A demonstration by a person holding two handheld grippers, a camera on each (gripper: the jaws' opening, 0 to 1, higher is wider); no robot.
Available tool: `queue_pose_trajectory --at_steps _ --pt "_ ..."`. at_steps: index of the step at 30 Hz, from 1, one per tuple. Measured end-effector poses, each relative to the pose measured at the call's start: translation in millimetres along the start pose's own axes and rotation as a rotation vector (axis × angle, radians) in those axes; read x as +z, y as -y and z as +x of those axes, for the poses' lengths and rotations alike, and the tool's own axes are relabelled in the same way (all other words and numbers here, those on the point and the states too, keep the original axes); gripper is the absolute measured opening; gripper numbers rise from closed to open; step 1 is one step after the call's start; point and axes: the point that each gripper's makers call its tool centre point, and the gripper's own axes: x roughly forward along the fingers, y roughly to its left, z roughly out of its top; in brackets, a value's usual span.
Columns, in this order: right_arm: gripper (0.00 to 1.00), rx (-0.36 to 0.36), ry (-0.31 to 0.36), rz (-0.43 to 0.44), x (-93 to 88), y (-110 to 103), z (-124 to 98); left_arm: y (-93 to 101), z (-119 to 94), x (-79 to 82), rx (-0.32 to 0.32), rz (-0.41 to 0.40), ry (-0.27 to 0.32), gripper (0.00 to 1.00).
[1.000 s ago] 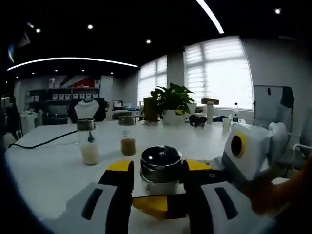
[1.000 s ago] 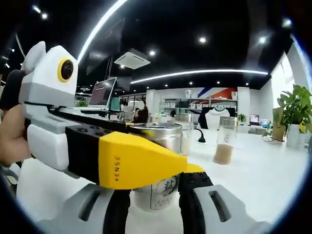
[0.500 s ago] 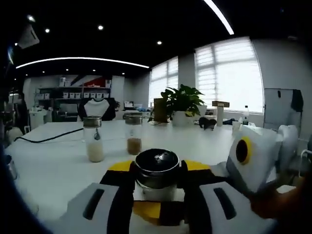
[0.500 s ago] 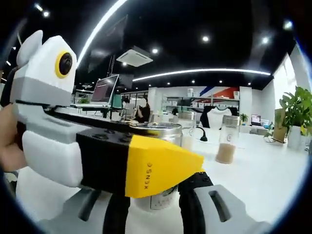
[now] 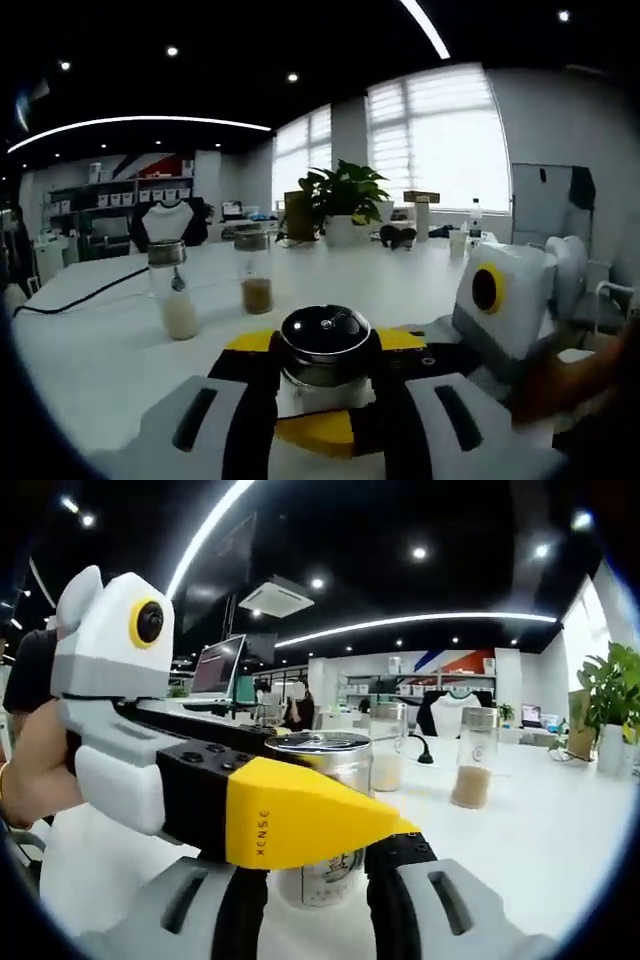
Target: Rotate the seasoning bottle until the label or dispensing opening points toward the visible target arrow and the bottle remains upright within the marked orientation range
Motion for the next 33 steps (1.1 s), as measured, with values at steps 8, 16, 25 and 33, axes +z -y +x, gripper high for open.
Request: queue_pose_trajectory --at_steps 8,16,25,33 --pt "0.34 0.066 0.029 -0.012 6.1 -14.5 1.7 -1.5 -11.7 3.1 -0.127 0.07 -0.021 0.37" --pt "0.34 0.121 0.027 -0.014 5.2 -26.4 3.4 -0.4 -20.8 0.9 -0.218 0.089 -0.041 0.37" --pt "0.36 0.146 0.02 -0.023 3.9 -31.5 4.0 3.3 -29.2 1.6 -0.368 0.047 -0.036 0.37" --pt "0.34 0.158 0.021 -0.016 3.7 -33.2 3.6 -6.7 -32.0 8.8 -0.402 0.062 -0.021 0.37"
